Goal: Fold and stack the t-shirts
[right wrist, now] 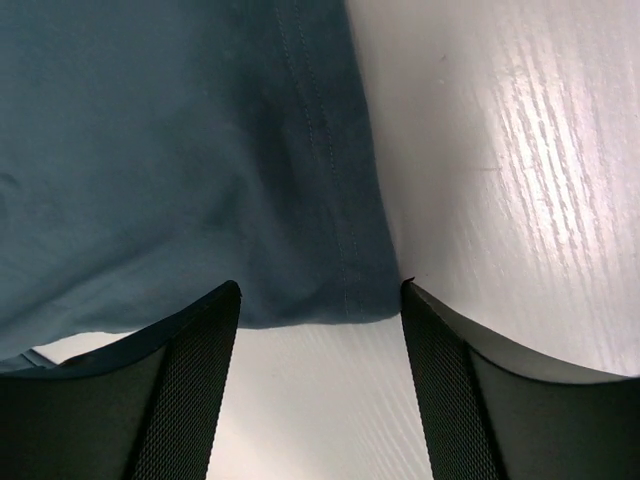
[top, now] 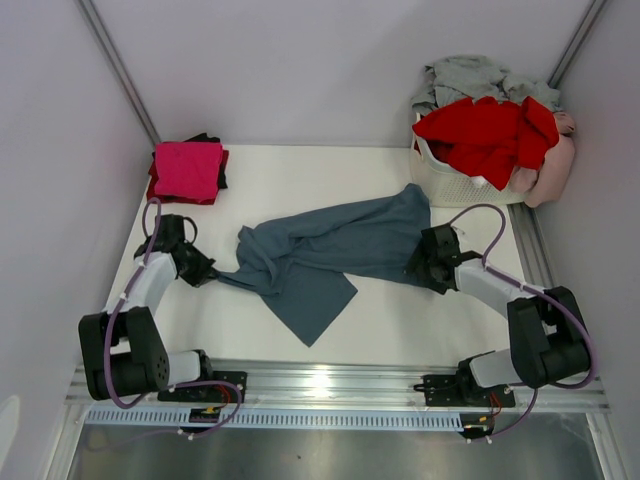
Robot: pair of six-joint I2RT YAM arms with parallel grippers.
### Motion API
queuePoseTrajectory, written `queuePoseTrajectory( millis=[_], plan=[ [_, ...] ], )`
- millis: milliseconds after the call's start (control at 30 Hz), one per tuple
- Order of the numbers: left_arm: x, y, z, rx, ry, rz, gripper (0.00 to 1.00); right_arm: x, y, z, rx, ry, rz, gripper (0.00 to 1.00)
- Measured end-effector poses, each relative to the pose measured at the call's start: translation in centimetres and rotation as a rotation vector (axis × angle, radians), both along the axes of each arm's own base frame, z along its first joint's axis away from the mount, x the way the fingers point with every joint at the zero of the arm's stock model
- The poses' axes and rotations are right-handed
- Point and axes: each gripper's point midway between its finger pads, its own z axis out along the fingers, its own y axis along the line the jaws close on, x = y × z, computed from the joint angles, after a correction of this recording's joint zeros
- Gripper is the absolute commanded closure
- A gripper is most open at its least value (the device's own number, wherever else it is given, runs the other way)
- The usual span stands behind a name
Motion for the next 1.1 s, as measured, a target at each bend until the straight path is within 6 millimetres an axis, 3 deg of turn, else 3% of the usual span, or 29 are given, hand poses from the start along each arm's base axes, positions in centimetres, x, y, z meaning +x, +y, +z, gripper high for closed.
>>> queuePoseTrajectory(
  millis=[100,133,167,200,333,567,700,833,1000,1100],
  plan=[
    [0.0,0.0,0.0,0.0,-0.002,0.0,1.0,0.3,0.2,-0.1,0.017,-0.007,-0.001,0.47],
    [0.0,0.0,0.0,0.0,-0.002,0.0,1.0,0.4,0.3,-0.1,0.025,-0.009,-0.002,0.6],
    [0.0,0.0,0.0,0.0,-0.001,0.0,1.0,0.4,0.4,-0.2,0.029,-0.006,0.0,0.67],
    [0.0,0.0,0.0,0.0,-0.001,0.0,1.0,0.5,0.5,-0.2,0.039,-0.008,0.0,0.84],
    [0.0,0.0,-0.1,0.0,0.0,0.0,1.0,0.3,0.8,-0.6,0.059,0.004,0.0,1.0],
    [0.0,0.0,0.1,0.0,-0.005,0.001,1.0,0.5,0.9,-0.4,0.061,0.006,0.0,1.0],
    [0.1,0.0,0.7,0.004,-0.02,0.002,1.0,1.7,0.7,1.0,0.034,-0.015,0.005,1.0],
    [2.4,0.6,4.1,0.029,-0.106,0.009,1.0,6.2,1.1,5.8,0.009,-0.132,0.01,1.0],
    [6.8,2.5,12.2,0.127,-0.305,0.038,1.0,11.1,1.2,14.2,-0.028,-0.321,0.006,1.0],
    [7.2,3.4,15.5,0.181,-0.387,0.066,1.0,12.6,0.5,18.3,-0.056,-0.421,-0.008,1.0]
  ],
)
